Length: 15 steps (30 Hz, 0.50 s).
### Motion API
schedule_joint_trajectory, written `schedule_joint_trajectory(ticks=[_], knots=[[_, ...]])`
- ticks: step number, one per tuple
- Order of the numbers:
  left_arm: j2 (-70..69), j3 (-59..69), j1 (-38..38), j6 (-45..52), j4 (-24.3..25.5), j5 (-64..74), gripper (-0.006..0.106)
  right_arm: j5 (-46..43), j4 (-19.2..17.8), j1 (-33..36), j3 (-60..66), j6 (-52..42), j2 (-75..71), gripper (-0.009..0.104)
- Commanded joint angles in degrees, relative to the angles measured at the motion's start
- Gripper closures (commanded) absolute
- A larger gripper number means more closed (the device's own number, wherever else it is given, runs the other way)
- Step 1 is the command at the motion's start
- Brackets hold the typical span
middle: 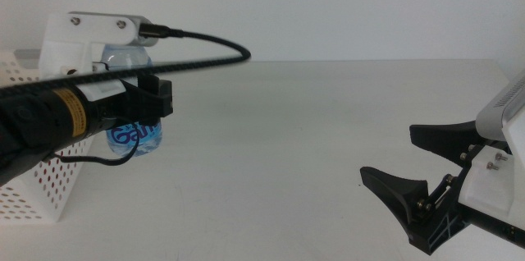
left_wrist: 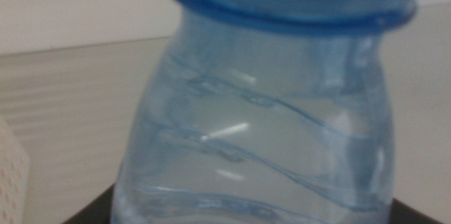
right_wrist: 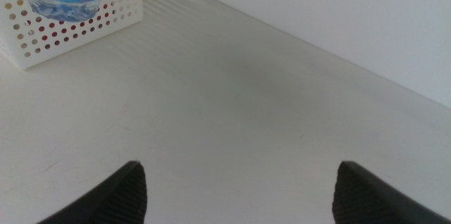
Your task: Use arms to grab the bottles and put them into the dustbin to the left of the table.
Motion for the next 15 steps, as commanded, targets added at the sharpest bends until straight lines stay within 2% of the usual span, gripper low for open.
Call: schedule_joint_trajectory(ticks=[1, 4, 9, 12, 15], knots=[[-2.5, -2.5, -0.4, 0.9, -4.2, -4.7, 0.105, -3.9, -0.3, 0.0, -1.3, -0.6, -0.6, 0.008], [-2.9, -3.1, -1.9, 11.9, -14.3, -0.9, 0.105, -3.9, -0.3, 0.0, -1.3, -0.6, -0.6, 0.008], [-2.7, -8.2, -3.0, 45.2, -38.3, 12.7, 0.105, -3.9, -0.3, 0.0, -1.3, -0.6, -0.6, 0.008], [-2.3, -12.8, -2.0, 55.5, -46.8, 21.1, 0.105, -3.9, -0.3, 0.0, -1.3, -0.6, -0.6, 0.008], [-1.4, -17.0, 2.1, 57.4, -49.7, 27.1, 0.105, -3.8, -0.3, 0.0, -1.3, -0.6, -0.6, 0.008]])
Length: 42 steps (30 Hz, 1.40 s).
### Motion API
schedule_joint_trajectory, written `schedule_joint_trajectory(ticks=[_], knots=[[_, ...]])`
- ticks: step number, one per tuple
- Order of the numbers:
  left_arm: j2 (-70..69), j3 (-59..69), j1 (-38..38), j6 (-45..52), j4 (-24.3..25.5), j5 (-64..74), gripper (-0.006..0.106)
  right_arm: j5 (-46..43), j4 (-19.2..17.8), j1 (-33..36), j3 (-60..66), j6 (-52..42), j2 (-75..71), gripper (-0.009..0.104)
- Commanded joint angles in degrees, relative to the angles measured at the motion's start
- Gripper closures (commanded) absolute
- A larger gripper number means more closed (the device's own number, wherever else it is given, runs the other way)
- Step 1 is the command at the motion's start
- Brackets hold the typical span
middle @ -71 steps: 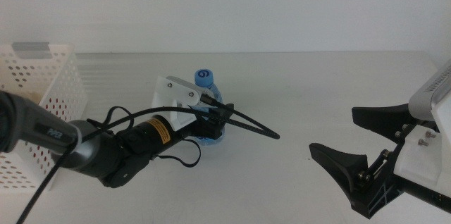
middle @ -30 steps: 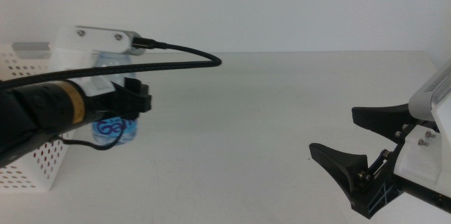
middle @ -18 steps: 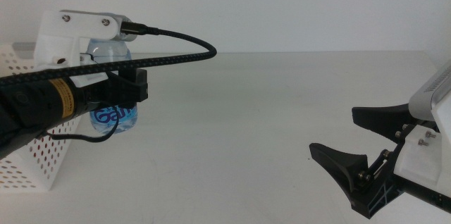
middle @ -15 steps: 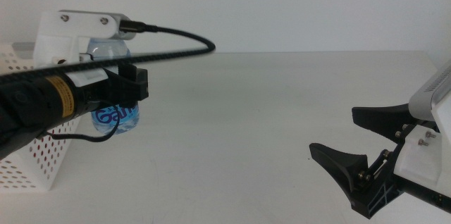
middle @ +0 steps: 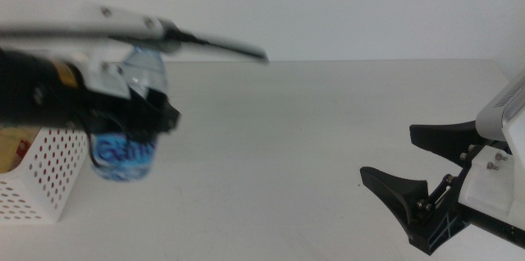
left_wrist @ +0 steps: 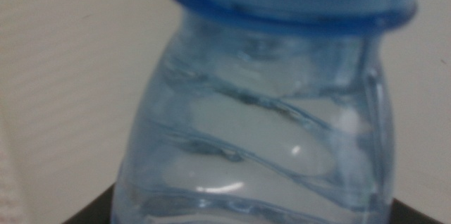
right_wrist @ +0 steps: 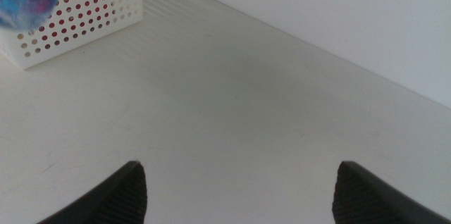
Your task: Use arms to grab the bottles and put them into the dustbin to the left of the table.
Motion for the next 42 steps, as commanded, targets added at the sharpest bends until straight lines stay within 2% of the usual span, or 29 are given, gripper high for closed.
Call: schedule_joint_trajectory(ticks=[1, 13, 21, 27, 37, 42], knots=[[-0.8, -5.5, 3.6, 2.3, -2.4, -0.3, 0.105, -3.9, -0.3, 0.0, -1.3, -0.6, -0.6, 0.008], [7.1, -19.3, 25.0, 8.9, -3.8, 16.3, 0.105, -3.9, -0.3, 0.0, -1.3, -0.6, -0.6, 0.008], [18.3, -31.7, 35.0, 11.4, -6.7, 26.8, 0.105, -3.9, -0.3, 0.0, -1.3, -0.6, -0.6, 0.008], [25.4, -37.0, 38.8, 16.8, -6.7, 31.7, 0.105, -3.9, -0.3, 0.0, -1.3, -0.6, -0.6, 0.008], [34.4, -37.9, 41.8, 17.6, -6.2, 29.7, 0.105, -3.9, -0.3, 0.0, -1.3, -0.6, -0.6, 0.008], [37.6, -37.8, 41.8, 17.6, -8.0, 29.9, 0.105, -3.9, -0.3, 0.0, -1.3, -0.6, -0.6, 0.008]])
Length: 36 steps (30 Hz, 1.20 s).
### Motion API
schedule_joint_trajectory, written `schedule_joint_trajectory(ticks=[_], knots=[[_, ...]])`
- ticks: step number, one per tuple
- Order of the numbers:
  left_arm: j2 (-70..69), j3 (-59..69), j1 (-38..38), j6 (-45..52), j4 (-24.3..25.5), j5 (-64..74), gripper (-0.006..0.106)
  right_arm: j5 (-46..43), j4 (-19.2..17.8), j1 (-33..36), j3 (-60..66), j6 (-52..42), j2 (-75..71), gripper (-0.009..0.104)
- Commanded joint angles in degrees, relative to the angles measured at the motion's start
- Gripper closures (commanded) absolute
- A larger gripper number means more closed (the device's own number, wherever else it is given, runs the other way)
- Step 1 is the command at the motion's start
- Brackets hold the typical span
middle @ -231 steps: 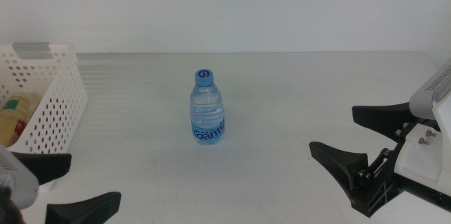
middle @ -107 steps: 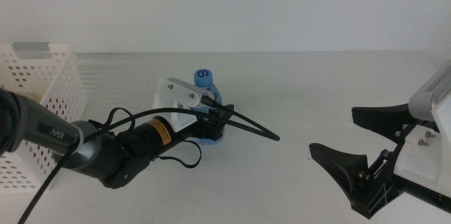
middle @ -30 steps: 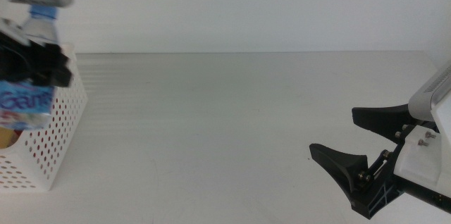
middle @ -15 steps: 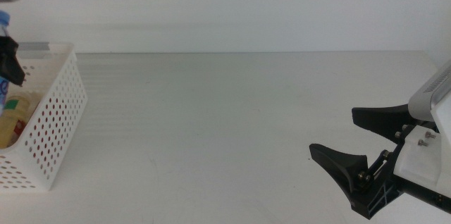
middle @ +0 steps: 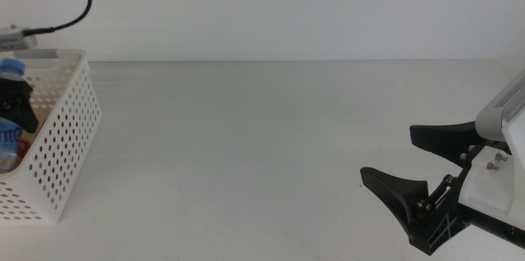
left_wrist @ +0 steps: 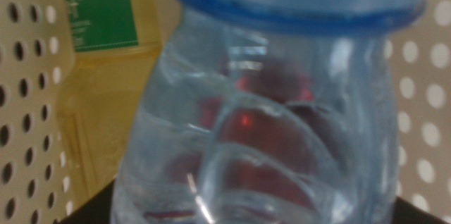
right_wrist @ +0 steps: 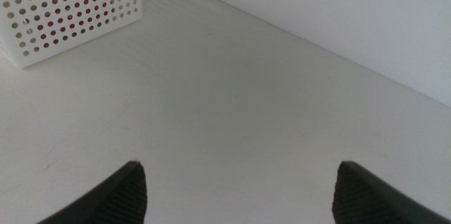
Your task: Use arms to grab the bottles and put them into the dustbin to the left of the table.
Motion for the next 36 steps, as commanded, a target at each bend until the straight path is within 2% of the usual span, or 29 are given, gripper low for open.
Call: schedule_joint_trajectory(ticks=[1, 4, 8, 9, 11, 18, 25, 30, 36], knots=[[-2.4, -2.3, 0.0, -0.1, -2.3, -0.8, 0.104, -4.0, -0.3, 0.0, -1.3, -0.6, -0.6, 0.008], [-1.5, -2.3, -0.1, -0.1, -2.4, -0.3, 0.100, -4.0, -0.3, 0.0, -1.3, -0.6, -0.6, 0.008], [-1.4, -2.3, -0.1, 0.1, -2.4, -0.7, 0.085, -4.0, -0.3, 0.0, -1.3, -0.6, -0.6, 0.008], [-1.4, -2.3, -0.1, 0.2, -2.5, -0.7, 0.025, -4.0, -0.3, 0.0, -1.3, -0.6, -0.6, 0.008], [-1.4, -2.3, -0.1, 0.2, -2.6, 0.3, 0.010, -4.0, -0.3, 0.0, -1.3, -0.6, -0.6, 0.008], [-3.6, -4.1, -0.2, 0.0, -2.9, 5.1, 0.011, -4.0, -0.3, 0.0, -1.3, -0.6, -0.6, 0.008], [-11.0, -3.9, -1.2, -0.1, -4.0, 6.4, 0.019, -4.0, -0.3, 0.0, -1.3, -0.6, -0.6, 0.008], [-18.1, -0.9, -6.6, -1.1, -5.7, 1.8, 0.020, -4.0, -0.3, 0.0, -1.3, -0.6, -0.6, 0.008], [-26.4, 4.4, -17.3, -1.0, -4.2, -6.1, 0.020, -4.0, -0.3, 0.0, -1.3, -0.6, -0.6, 0.008]])
